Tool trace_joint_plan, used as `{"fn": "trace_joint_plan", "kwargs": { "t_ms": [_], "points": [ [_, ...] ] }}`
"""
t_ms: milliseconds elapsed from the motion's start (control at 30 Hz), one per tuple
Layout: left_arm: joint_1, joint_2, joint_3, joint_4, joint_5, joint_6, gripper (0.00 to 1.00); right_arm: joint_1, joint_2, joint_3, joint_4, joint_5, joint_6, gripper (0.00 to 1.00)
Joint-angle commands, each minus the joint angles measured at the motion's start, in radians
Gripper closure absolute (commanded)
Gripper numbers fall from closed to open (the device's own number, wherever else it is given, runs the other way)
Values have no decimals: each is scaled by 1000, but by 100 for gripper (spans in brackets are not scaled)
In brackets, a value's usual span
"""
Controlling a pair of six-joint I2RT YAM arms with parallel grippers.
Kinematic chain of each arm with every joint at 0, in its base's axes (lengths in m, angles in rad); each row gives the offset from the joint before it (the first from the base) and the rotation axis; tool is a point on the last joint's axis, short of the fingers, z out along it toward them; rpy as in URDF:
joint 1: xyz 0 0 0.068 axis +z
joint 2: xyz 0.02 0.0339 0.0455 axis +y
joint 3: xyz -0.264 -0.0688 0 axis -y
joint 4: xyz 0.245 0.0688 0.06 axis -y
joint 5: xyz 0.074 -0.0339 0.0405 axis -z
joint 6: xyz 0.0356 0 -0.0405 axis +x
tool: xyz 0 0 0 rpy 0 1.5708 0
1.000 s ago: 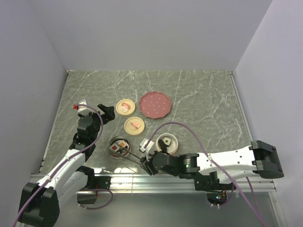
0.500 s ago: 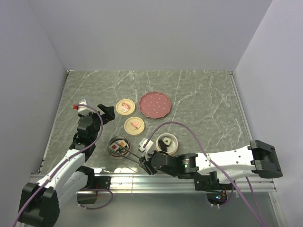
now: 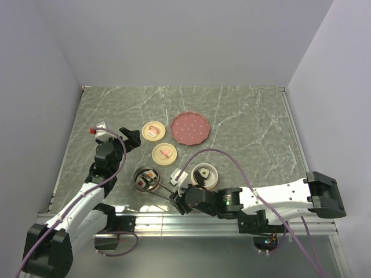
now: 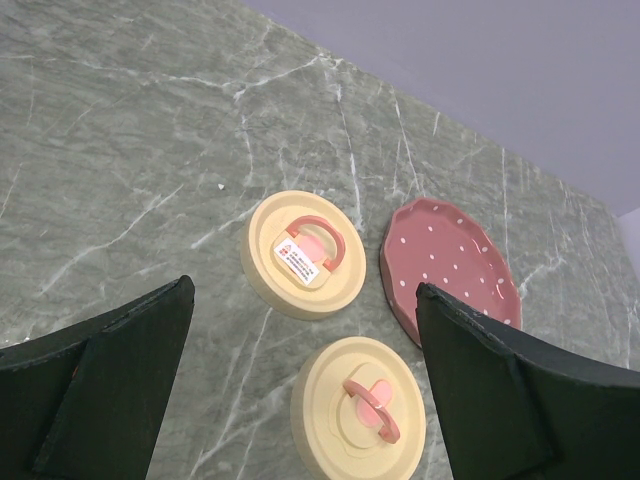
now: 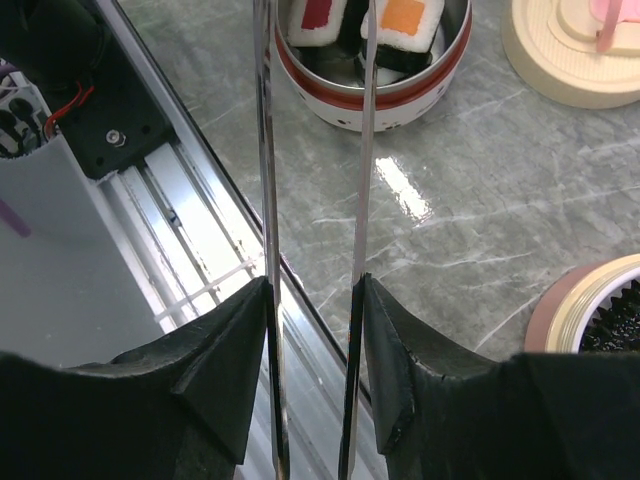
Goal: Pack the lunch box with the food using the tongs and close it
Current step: Place the food into the lunch box
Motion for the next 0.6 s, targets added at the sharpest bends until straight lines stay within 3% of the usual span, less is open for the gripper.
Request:
{"fn": "trace_joint_plan", "kwargs": {
  "t_ms": [0,567],
  "points": [
    [5,-18,-5,44,12,-6,1,-3,-27,39,31,34,2,50],
    [5,-21,-6,46,11,-8,1,-41,-72,13,45,98,14,51]
  ]
}}
